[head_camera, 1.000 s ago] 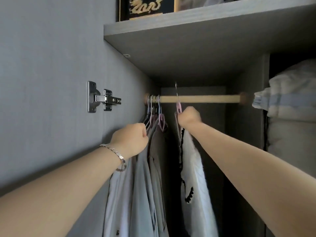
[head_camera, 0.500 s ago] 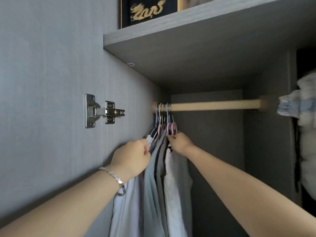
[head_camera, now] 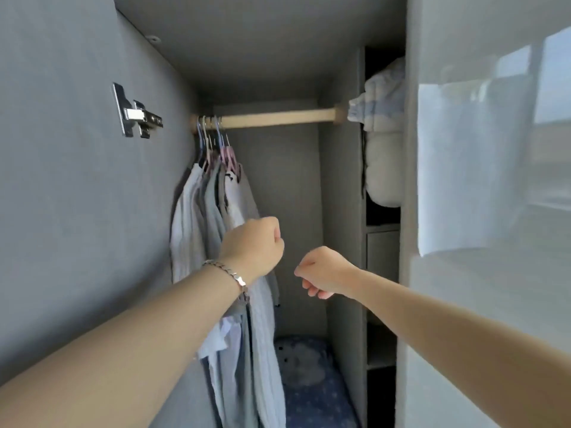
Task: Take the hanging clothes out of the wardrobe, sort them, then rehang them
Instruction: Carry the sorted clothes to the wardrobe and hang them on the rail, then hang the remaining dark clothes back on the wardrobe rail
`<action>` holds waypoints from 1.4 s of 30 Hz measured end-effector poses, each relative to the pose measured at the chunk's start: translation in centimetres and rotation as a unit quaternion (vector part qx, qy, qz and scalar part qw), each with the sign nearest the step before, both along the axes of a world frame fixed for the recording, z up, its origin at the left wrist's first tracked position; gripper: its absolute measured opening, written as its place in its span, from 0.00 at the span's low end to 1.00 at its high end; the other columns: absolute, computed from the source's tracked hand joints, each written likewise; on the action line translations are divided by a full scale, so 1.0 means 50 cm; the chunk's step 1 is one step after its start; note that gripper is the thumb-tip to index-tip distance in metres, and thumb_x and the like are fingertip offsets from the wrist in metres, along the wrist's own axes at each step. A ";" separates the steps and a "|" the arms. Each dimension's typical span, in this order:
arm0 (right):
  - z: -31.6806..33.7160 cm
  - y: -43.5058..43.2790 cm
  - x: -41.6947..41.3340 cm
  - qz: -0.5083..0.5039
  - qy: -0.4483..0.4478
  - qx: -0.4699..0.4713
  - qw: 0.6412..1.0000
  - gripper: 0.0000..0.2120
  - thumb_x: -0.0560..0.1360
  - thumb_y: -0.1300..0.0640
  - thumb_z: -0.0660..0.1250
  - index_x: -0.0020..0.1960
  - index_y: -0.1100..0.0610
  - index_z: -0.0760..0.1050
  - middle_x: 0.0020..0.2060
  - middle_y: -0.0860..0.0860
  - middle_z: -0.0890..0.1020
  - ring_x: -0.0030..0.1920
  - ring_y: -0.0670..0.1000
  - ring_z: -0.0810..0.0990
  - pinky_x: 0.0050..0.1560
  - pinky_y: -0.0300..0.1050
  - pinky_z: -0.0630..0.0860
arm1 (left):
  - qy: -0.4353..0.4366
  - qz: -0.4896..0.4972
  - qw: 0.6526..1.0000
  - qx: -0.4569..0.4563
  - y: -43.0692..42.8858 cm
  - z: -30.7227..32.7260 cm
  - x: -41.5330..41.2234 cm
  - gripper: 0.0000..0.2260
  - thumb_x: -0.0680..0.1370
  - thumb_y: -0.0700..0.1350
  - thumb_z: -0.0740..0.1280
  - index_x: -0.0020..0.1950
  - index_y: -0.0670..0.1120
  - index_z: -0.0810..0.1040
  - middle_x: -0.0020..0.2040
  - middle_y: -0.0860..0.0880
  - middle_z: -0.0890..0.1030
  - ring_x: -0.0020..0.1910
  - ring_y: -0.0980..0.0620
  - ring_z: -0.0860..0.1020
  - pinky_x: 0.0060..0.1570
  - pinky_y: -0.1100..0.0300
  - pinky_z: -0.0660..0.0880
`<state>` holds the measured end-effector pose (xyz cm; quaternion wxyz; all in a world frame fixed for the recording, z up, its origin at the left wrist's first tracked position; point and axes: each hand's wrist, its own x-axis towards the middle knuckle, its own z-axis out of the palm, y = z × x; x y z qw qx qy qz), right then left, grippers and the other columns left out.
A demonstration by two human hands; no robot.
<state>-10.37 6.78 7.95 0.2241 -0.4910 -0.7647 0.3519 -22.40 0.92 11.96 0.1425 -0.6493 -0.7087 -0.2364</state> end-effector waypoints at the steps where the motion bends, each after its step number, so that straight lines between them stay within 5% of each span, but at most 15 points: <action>1: -0.025 -0.035 0.037 -0.019 -0.003 -0.020 1.000 0.10 0.79 0.62 0.57 0.53 0.62 0.76 0.31 0.50 0.75 0.27 0.45 0.74 0.19 0.31 0.69 | -0.007 -0.019 1.000 -0.021 -0.011 -0.023 0.029 0.05 0.78 0.43 0.58 0.46 0.49 0.73 0.44 0.51 0.77 0.42 0.47 0.72 0.40 0.59 0.66; 7: -0.211 -0.221 0.331 -0.176 -0.041 -0.093 0.979 0.09 0.78 0.62 0.57 0.49 0.62 0.76 0.29 0.50 0.76 0.27 0.47 0.74 0.19 0.32 0.69 | 0.006 -0.169 0.969 -0.182 -0.092 -0.188 0.263 0.08 0.78 0.44 0.57 0.51 0.49 0.75 0.49 0.51 0.78 0.45 0.48 0.74 0.43 0.59 0.67; 14: -0.424 -0.544 0.713 -0.365 -0.071 -0.206 0.905 0.15 0.78 0.59 0.56 0.56 0.64 0.76 0.34 0.49 0.78 0.29 0.46 0.75 0.27 0.34 0.71 | 0.082 -0.355 0.885 -0.289 -0.247 -0.394 0.636 0.09 0.77 0.44 0.57 0.53 0.50 0.75 0.54 0.50 0.79 0.53 0.47 0.77 0.46 0.60 0.68; 18: -0.533 -0.792 0.917 -0.502 -0.040 -0.265 0.823 0.12 0.77 0.60 0.55 0.52 0.62 0.77 0.31 0.49 0.76 0.28 0.46 0.74 0.29 0.36 0.72 | 0.125 -0.468 0.813 -0.324 -0.399 -0.484 0.878 0.10 0.77 0.44 0.57 0.52 0.49 0.76 0.54 0.49 0.79 0.52 0.45 0.77 0.48 0.59 0.70; 23: -0.632 -1.145 1.116 -0.649 0.011 -0.310 0.695 0.10 0.76 0.64 0.57 0.37 0.59 0.72 0.28 0.50 0.75 0.19 0.44 0.73 0.19 0.33 0.68 | 0.163 -0.572 0.719 -0.360 -0.626 -0.585 1.143 0.10 0.78 0.44 0.58 0.54 0.48 0.76 0.56 0.48 0.79 0.55 0.46 0.77 0.46 0.60 0.69; 26: -0.675 -1.347 1.192 -0.717 0.031 -0.322 0.617 0.13 0.74 0.66 0.56 0.32 0.59 0.71 0.31 0.55 0.78 0.23 0.47 0.75 0.21 0.35 0.68 | 0.184 -0.616 0.667 -0.377 -0.759 -0.643 1.264 0.11 0.77 0.43 0.58 0.54 0.47 0.77 0.55 0.47 0.80 0.54 0.45 0.77 0.50 0.58 0.73; 31: -0.751 -1.601 1.234 -0.819 0.089 -0.313 0.473 0.12 0.76 0.62 0.56 0.45 0.64 0.78 0.34 0.56 0.77 0.31 0.53 0.75 0.32 0.41 0.68 | 0.250 -0.669 0.574 -0.399 -0.948 -0.733 1.406 0.10 0.77 0.43 0.58 0.52 0.48 0.78 0.54 0.48 0.80 0.54 0.46 0.77 0.49 0.58 0.73; 36: -0.830 -1.733 1.227 -0.859 0.140 -0.332 0.364 0.08 0.74 0.64 0.57 0.38 0.58 0.72 0.34 0.58 0.75 0.34 0.54 0.74 0.35 0.42 0.67 | 0.299 -0.713 0.492 -0.400 -1.079 -0.796 1.513 0.07 0.76 0.44 0.57 0.44 0.51 0.74 0.46 0.50 0.77 0.46 0.48 0.75 0.43 0.60 0.68; 42: -0.901 -1.808 1.220 -0.904 0.199 -0.314 0.211 0.12 0.76 0.61 0.56 0.47 0.66 0.76 0.38 0.57 0.77 0.38 0.56 0.77 0.38 0.45 0.73 | 0.364 -0.758 0.392 -0.374 -1.169 -0.874 1.643 0.08 0.77 0.44 0.55 0.44 0.51 0.73 0.48 0.52 0.79 0.43 0.51 0.75 0.42 0.60 0.72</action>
